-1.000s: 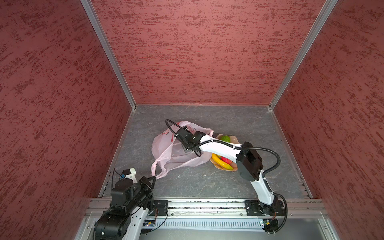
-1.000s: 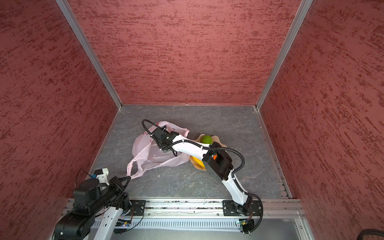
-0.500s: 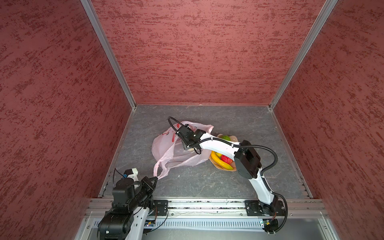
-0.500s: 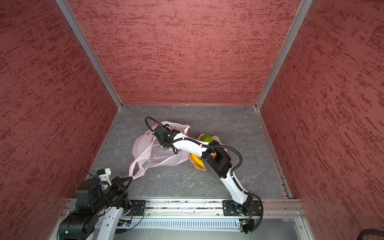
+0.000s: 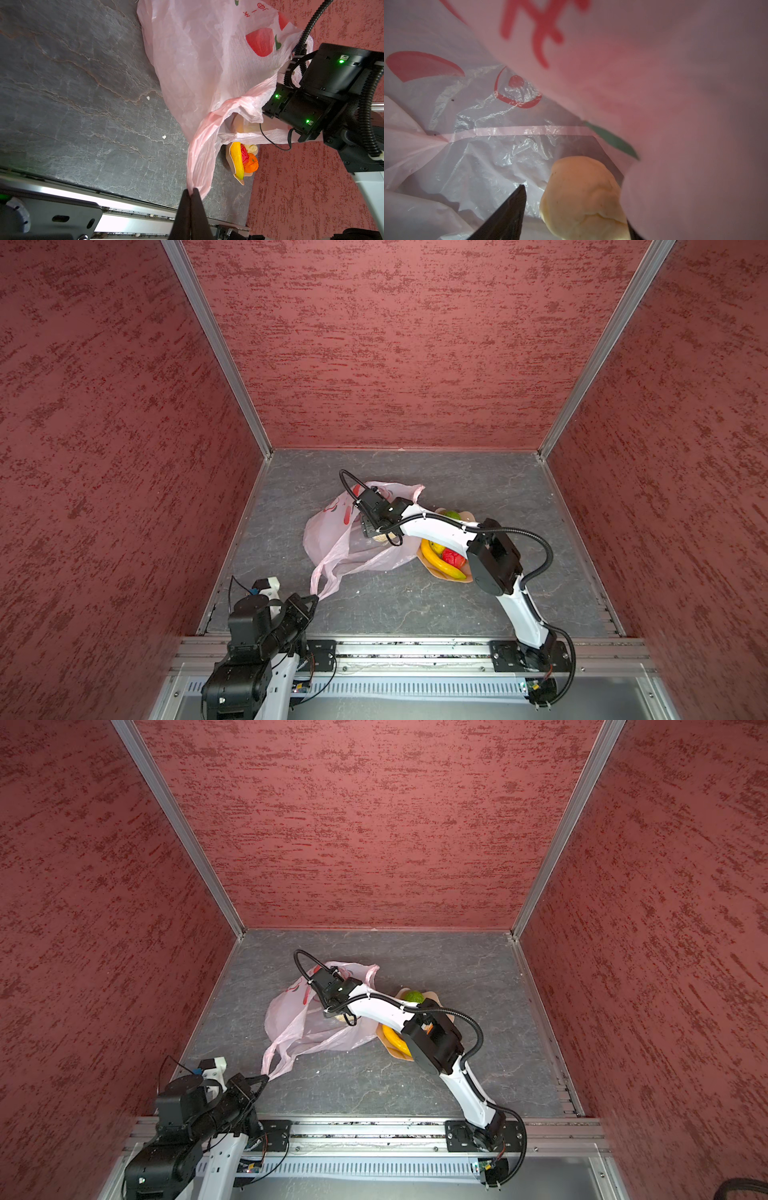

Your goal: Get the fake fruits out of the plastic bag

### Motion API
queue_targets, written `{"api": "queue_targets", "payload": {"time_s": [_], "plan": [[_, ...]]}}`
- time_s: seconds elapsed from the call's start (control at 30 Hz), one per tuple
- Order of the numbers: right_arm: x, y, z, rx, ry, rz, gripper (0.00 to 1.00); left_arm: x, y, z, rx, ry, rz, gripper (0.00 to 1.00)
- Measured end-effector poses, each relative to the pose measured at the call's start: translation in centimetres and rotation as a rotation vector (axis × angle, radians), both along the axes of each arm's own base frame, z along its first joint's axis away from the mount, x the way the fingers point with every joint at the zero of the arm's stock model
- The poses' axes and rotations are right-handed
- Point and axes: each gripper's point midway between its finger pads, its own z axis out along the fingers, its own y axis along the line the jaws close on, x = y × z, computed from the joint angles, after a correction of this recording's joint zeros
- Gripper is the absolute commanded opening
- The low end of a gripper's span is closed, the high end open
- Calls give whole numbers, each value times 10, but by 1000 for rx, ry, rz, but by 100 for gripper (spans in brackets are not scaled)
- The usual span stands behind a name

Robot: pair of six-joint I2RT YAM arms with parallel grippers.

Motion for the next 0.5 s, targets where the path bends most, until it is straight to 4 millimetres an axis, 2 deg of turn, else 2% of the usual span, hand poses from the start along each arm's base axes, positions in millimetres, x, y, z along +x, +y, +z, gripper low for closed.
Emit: {"api": "queue_targets", "payload": {"time_s": [0.3,0.5], "plan": [[0,-7,-19,17,39,-10,72,1,-2,-6,-13,20,0,0],[2,-5,-23,36,34,-11,69,2,-2,-10,-24,34,6,0]]}}
